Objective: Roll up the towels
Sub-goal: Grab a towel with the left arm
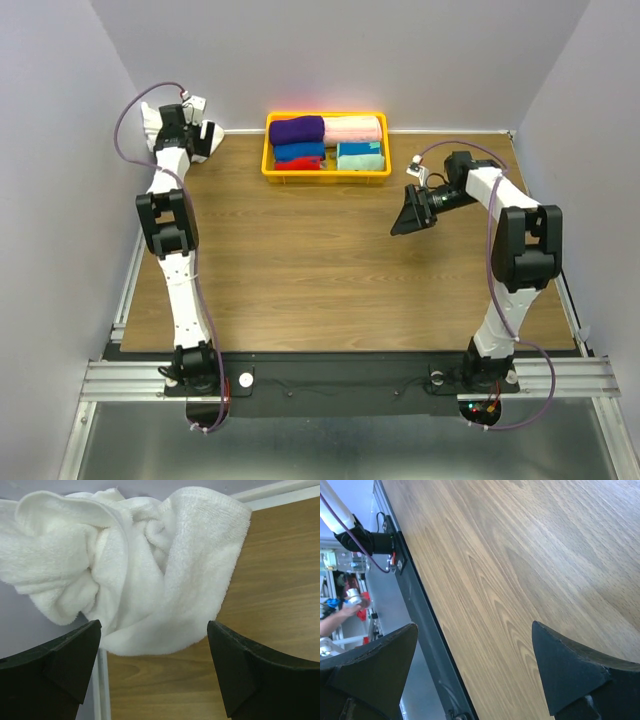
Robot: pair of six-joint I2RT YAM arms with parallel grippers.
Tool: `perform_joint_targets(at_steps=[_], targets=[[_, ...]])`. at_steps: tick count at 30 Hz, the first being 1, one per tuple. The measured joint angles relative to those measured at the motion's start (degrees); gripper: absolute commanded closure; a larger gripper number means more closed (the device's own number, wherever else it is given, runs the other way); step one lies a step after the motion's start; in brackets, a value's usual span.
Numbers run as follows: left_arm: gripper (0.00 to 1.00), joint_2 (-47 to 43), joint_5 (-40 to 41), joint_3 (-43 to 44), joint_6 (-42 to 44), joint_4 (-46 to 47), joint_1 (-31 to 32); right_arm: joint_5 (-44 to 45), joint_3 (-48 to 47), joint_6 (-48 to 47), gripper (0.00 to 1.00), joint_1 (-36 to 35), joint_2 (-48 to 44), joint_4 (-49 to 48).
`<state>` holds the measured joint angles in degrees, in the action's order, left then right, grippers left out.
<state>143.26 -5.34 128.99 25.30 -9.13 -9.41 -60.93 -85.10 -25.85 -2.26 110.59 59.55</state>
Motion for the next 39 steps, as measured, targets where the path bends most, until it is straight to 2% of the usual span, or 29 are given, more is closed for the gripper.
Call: perform_joint_targets(at_steps=[8,11,12,15,17,18,23,28,31,35,39], targets=[[0.03,10.12,0.02,8.04,-1.20,5.09,0.42,1.36,-0.09,1.31,0.00,0.00,1.11,0.04],[0.26,11.80,-0.28,9.77,-0.63,6.08,0.57,1.97,-0.09,1.81,0.00,0.00,1.20,0.04],[0.45,11.82,-0.42,9.77,0.15,6.12,0.59,2.08,-0.13,1.97,0.00,0.00,1.29,0.09],[0.65,11.82,-0.72,9.77,2.27,6.27,0.55,2.16,-0.70,2.32,0.00,0.00,1.68,0.09],[0.85,11.82,-1.01,9.77,4.39,5.16,0.55,2.23,-1.20,2.54,0.00,0.00,1.97,0.04],[1.00,11.82,-1.29,9.66,5.27,4.59,0.55,2.25,-1.40,2.67,0.00,0.00,2.05,0.07],[1.00,9.84,-3.69,4.92,9.60,3.89,0.55,2.40,-1.44,2.73,0.00,0.00,2.05,0.11],[1.00,-0.55,-9.33,-4.83,9.07,-2.43,0.66,2.69,-1.44,2.73,0.00,0.00,1.92,0.24],[1.00,-12.70,-12.59,-12.92,9.40,-7.06,1.29,2.67,-1.44,2.69,0.00,0.00,1.07,0.44],[1.00,-37.05,-14.78,-28.24,11.15,-10.97,6.49,2.60,-1.44,2.49,0.00,0.00,-1.64,0.92],[1.00,-52.78,-19.87,-30.77,12.00,-16.96,13.68,2.67,-1.44,2.29,0.00,0.11,-5.88,1.38]])
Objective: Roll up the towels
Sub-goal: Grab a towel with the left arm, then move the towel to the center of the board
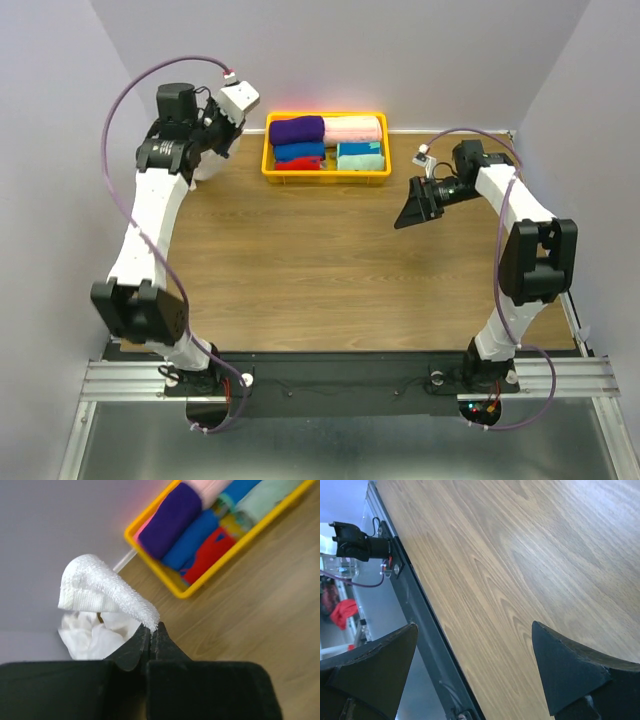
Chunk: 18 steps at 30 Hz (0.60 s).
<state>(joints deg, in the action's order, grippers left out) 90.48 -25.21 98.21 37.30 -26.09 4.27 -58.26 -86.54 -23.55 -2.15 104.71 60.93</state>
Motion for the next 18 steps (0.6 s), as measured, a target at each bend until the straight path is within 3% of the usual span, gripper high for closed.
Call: perform_joint_targets(at_steps=[4,13,16,18], targets=[[1.00,-4.63,-8.48,6.67,-0.37,-9.05,1.79,0.07,0.02,-0.04,0.00,0.72,-3.23,0.22],[1.00,-0.26,-22.75,26.14,-7.76,-21.31,9.75,1.20,0.48,-0.31,0.00,2.89,-6.03,0.22],[1.00,-0.09,-26.03,27.17,-4.61,-25.64,9.57,1.66,0.48,-0.63,0.02,2.93,-6.05,0.22],[1.00,-1.70,-26.45,23.04,-1.25,-28.09,9.01,1.99,0.50,-0.90,0.04,2.93,-6.12,0.20]])
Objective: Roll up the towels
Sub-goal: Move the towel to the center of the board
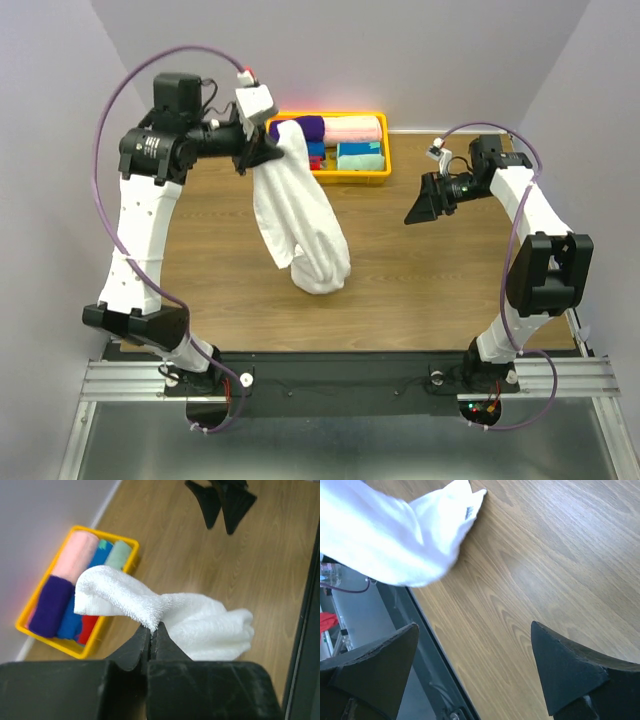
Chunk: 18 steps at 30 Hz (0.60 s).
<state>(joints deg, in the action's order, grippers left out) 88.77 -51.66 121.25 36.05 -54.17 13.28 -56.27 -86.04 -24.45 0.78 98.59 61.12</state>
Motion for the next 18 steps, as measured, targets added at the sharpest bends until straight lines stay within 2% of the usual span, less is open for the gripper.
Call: perform_joint_targets(at_steps=[4,11,15,17,18], targets=[[1.00,-6.67,2.89,-20.17,8.83,-1.27,-2.91,0.15,1.31,-0.66,0.12,0.00,0.02,-0.02],[1.00,-16.57,18.80,-58.31,26.84,1.29,-5.62,0.44,6.14,-0.94,0.16,-2.25,0.70,-0.68],[1.00,-20.85,24.52,-70.20,32.35,4.44,-5.62,0.83,8.24,0.15,0.17,-7.65,2.45,-2.78],[0.93,-21.55,26.99,-73.79,34.29,7.82,-5.84,1.36,8.87,1.51,0.17,-10.84,3.78,-4.28],[0.89,-21.42,27.63,-74.58,34.82,8.87,-6.03,1.75,8.96,1.95,0.14,-12.02,4.22,-4.85]])
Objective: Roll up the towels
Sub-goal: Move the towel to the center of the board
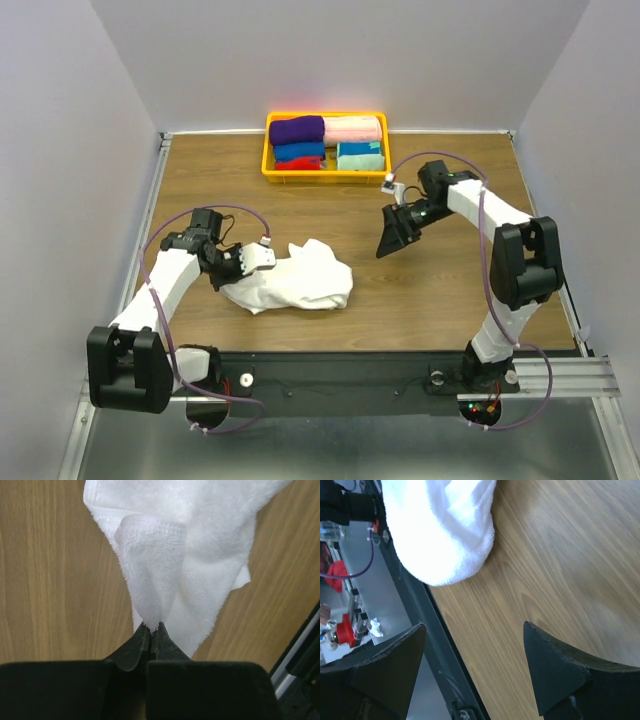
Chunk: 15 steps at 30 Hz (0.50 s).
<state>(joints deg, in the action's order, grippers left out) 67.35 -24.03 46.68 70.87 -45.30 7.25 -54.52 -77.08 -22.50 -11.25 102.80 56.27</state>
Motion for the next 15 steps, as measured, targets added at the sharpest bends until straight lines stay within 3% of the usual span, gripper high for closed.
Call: perform_joint_targets(at_steps=[7,15], targets=[[0.49,5.90,1.14,-0.83,1.51,5.03,-4.87,2.12,-0.13,4.35,0.07,-7.50,2.93,-5.22],[0.45,9.79,-5.25,5.84,0.00,3.76,-5.44,2.69,-2.45,7.32,0.08,-11.39,8.35,-8.68]])
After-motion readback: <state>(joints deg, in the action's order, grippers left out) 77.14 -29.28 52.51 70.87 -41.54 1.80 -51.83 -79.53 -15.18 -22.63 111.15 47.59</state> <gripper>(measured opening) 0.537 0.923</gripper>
